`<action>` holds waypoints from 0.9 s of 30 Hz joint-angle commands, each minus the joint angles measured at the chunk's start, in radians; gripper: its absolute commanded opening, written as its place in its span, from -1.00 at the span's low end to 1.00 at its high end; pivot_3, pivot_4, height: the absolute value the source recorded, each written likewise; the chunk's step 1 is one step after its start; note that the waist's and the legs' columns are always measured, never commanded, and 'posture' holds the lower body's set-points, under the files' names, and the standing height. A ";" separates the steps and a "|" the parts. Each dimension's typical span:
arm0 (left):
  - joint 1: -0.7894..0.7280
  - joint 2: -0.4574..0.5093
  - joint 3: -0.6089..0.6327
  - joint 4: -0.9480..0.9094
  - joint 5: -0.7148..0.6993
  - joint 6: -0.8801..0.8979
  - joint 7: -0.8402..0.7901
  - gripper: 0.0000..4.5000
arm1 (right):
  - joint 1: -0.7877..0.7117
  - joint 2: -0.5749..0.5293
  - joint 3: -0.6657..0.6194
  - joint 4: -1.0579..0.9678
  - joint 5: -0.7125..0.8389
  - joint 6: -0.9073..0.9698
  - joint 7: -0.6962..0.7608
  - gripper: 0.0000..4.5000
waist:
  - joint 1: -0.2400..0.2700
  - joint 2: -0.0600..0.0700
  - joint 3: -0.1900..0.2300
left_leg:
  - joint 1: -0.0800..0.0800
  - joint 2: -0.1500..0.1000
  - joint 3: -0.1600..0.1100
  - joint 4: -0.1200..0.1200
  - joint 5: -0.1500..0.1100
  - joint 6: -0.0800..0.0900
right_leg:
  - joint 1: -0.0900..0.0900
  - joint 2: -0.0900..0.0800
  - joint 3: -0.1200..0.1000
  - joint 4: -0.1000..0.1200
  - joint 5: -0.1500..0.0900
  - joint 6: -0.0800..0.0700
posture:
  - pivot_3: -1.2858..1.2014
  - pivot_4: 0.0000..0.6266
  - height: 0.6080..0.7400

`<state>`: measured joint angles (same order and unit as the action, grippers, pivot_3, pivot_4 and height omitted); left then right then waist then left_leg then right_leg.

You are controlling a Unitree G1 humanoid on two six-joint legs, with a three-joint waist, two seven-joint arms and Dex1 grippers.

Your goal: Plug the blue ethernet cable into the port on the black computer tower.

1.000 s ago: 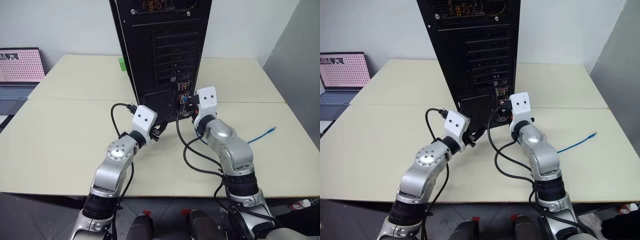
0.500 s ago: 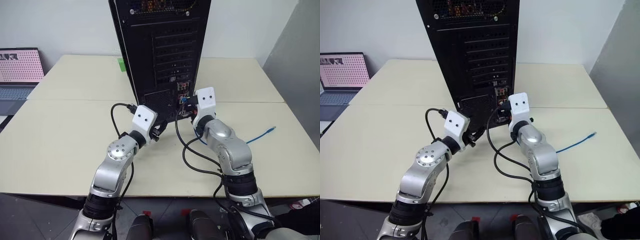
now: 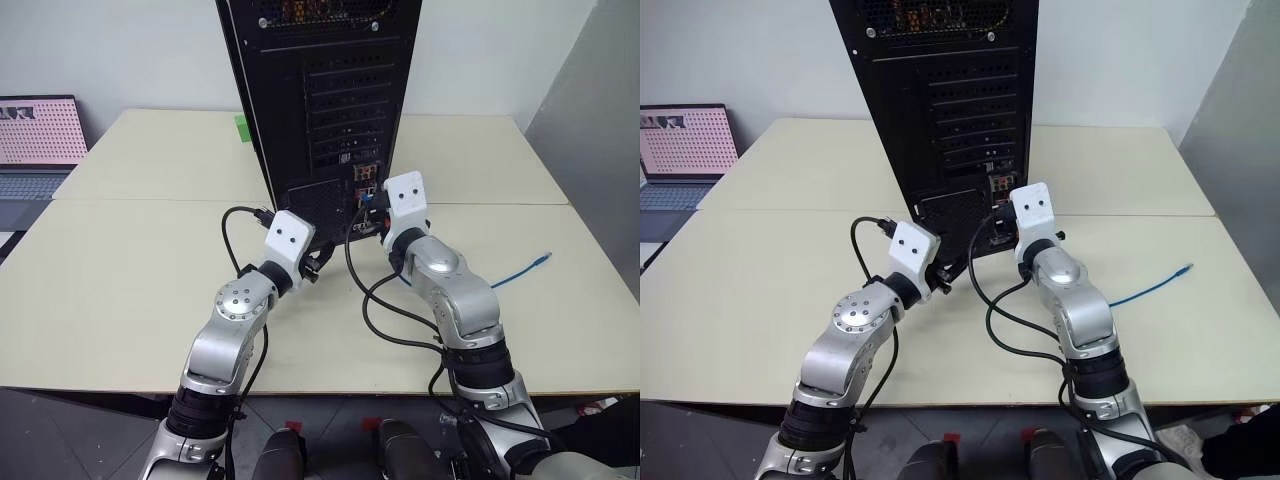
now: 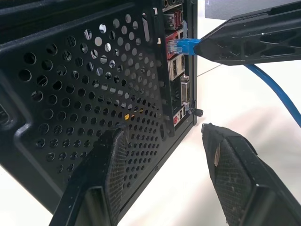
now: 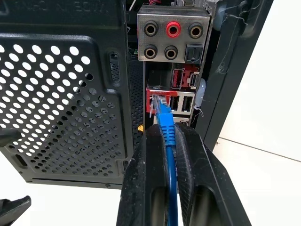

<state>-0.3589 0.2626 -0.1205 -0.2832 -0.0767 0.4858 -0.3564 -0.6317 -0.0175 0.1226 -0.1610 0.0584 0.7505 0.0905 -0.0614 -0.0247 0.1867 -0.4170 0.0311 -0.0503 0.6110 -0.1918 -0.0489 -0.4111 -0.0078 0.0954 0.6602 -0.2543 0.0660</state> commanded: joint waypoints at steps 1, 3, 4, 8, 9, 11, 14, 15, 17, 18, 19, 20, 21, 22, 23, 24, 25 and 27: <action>-0.006 -0.009 -0.001 -0.023 0.002 -0.029 0.006 0.17 | -0.038 0.028 0.016 -0.036 -0.007 -0.014 -0.012 -1.00 | 0.000 0.000 0.000 | 0.000 0.000 0.000 0.000 0.000 0.000 | 0.000 0.000 0.000 0.000 0.000 0.000 | 0.03 -0.52 1.00; -0.007 -0.013 -0.003 -0.020 0.004 -0.032 0.007 0.17 | -0.044 0.041 0.016 -0.034 -0.004 -0.013 -0.017 -1.00 | -0.001 0.000 0.000 | 0.000 0.000 0.000 0.000 0.000 0.000 | 0.000 0.000 0.000 0.000 0.000 0.000 | 0.03 -0.52 1.00; -0.008 -0.014 -0.004 -0.019 0.005 -0.033 0.007 0.17 | -0.048 0.045 0.015 -0.032 -0.004 -0.014 -0.019 -1.00 | -0.002 0.000 0.000 | 0.000 0.000 0.000 0.000 0.000 0.000 | 0.000 0.000 0.000 0.000 0.000 0.000 | 0.03 -0.52 1.00; -0.009 -0.017 -0.004 -0.017 0.007 -0.037 0.007 0.17 | -0.066 0.055 0.007 -0.020 0.002 -0.016 -0.023 -1.00 | -0.006 0.000 0.000 | 0.000 0.000 0.000 0.000 0.000 0.000 | 0.000 0.000 0.000 0.000 0.000 0.000 | 0.03 -0.52 1.00; -0.009 -0.018 -0.004 -0.016 0.008 -0.037 0.006 0.17 | -0.069 0.057 0.005 -0.018 0.003 -0.016 -0.024 -1.00 | -0.008 0.000 0.000 | 0.000 0.000 0.000 0.000 0.000 0.000 | 0.000 0.000 0.000 0.000 0.000 0.000 | 0.03 -0.52 1.00; -0.010 -0.020 -0.003 -0.016 0.009 -0.038 0.007 0.17 | -0.077 0.057 0.002 -0.011 0.005 -0.018 -0.023 -1.00 | -0.012 0.000 0.000 | 0.000 0.000 0.000 0.000 0.000 0.000 | 0.000 0.000 0.000 0.000 0.000 0.000 | 0.03 -0.52 1.00; -0.009 -0.023 -0.004 -0.016 0.009 -0.038 0.009 0.17 | -0.089 0.057 -0.004 0.003 0.006 -0.024 -0.022 -1.00 | -0.018 0.000 0.000 | 0.000 0.000 0.000 0.000 0.000 0.000 | -0.001 0.000 0.000 0.000 0.000 0.000 | 0.03 -0.52 1.00; -0.009 -0.024 -0.004 -0.017 0.009 -0.038 0.010 0.17 | -0.092 0.057 -0.004 0.007 0.006 -0.026 -0.022 -1.00 | -0.019 0.000 0.000 | 0.000 0.000 0.000 0.000 0.000 0.000 | -0.001 0.000 0.000 0.000 0.000 0.000 | 0.03 -0.52 1.00; -0.010 -0.027 -0.004 -0.017 0.010 -0.038 0.011 0.17 | -0.097 0.056 -0.005 0.016 0.005 -0.031 -0.020 -1.00 | -0.022 0.000 0.000 | 0.000 0.000 0.000 0.000 0.000 0.000 | -0.001 0.000 0.000 0.001 0.000 0.000 | 0.03 -0.52 1.00; -0.010 -0.028 -0.004 -0.017 0.010 -0.038 0.011 0.17 | -0.099 0.056 -0.005 0.020 0.004 -0.034 -0.020 -1.00 | -0.023 0.000 0.000 | 0.000 0.000 0.000 0.000 0.000 0.000 | -0.001 0.000 0.000 0.001 0.000 0.000 | 0.03 -0.52 1.00; -0.010 -0.029 -0.003 -0.018 0.010 -0.038 0.011 0.17 | -0.101 0.056 -0.005 0.023 0.004 -0.035 -0.020 -1.00 | -0.023 0.000 0.000 | 0.000 0.000 0.000 0.000 0.000 0.000 | -0.001 0.000 0.000 0.001 0.000 0.000 | 0.03 -0.52 1.00; -0.010 -0.030 -0.003 -0.017 0.011 -0.039 0.011 0.17 | -0.104 0.057 -0.004 0.029 0.004 -0.038 -0.020 -1.00 | -0.023 0.000 0.000 | 0.000 0.000 0.000 0.000 0.000 0.000 | -0.001 0.000 0.001 0.001 0.000 0.000 | 0.03 -0.52 1.00; -0.010 -0.030 -0.003 -0.016 0.011 -0.039 0.011 0.17 | -0.107 0.058 -0.004 0.034 0.003 -0.041 -0.020 -1.00 | -0.024 0.000 0.000 | 0.000 0.000 0.000 0.000 0.000 0.000 | -0.001 0.000 0.001 0.001 0.000 0.000 | 0.03 -0.52 1.00; -0.010 -0.031 -0.002 -0.016 0.011 -0.040 0.011 0.17 | -0.110 0.059 -0.004 0.039 0.003 -0.043 -0.020 -1.00 | -0.024 0.000 0.000 | 0.000 0.000 0.000 0.000 0.000 0.000 | -0.001 0.000 0.001 0.001 0.000 0.000 | 0.03 -0.52 1.00; -0.010 -0.031 -0.002 -0.016 0.011 -0.040 0.012 0.17 | -0.113 0.060 -0.004 0.045 0.002 -0.046 -0.020 -1.00 | -0.025 0.000 0.000 | 0.000 0.000 0.000 0.000 0.000 0.000 | -0.001 0.000 0.001 0.001 0.000 0.000 | 0.03 -0.52 1.00; -0.010 -0.032 -0.002 -0.017 0.011 -0.040 0.012 0.17 | -0.116 0.060 -0.004 0.049 0.002 -0.049 -0.020 -1.00 | -0.025 0.000 0.000 | 0.000 0.000 0.000 0.000 0.000 0.000 | -0.001 0.000 0.001 0.001 0.000 0.000 | 0.03 -0.52 1.00; -0.009 -0.033 -0.002 -0.018 0.011 -0.039 0.013 0.17 | -0.118 0.061 -0.004 0.055 0.001 -0.053 -0.020 -1.00 | -0.025 0.000 0.000 | 0.000 0.000 0.000 0.000 0.000 0.000 | -0.001 0.000 0.001 0.001 0.000 0.000 | 0.03 -0.52 1.00; -0.008 -0.034 -0.003 -0.021 0.010 -0.038 0.014 0.17 | -0.123 0.061 -0.004 0.064 0.000 -0.060 -0.021 -1.00 | -0.026 0.000 0.000 | 0.000 0.000 0.000 0.000 0.000 0.000 | -0.001 0.000 0.001 0.001 0.000 0.000 | 0.03 -0.52 1.00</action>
<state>-0.3590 0.2344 -0.1233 -0.2764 -0.0699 0.4704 -0.3501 -0.6960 0.0325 0.1219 -0.0795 0.0598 0.7485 0.0660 -0.0875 -0.0245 0.1868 -0.4165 0.0312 -0.0502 0.6109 -0.1917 -0.0489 -0.4117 -0.0075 0.0962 0.6616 -0.2541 0.0662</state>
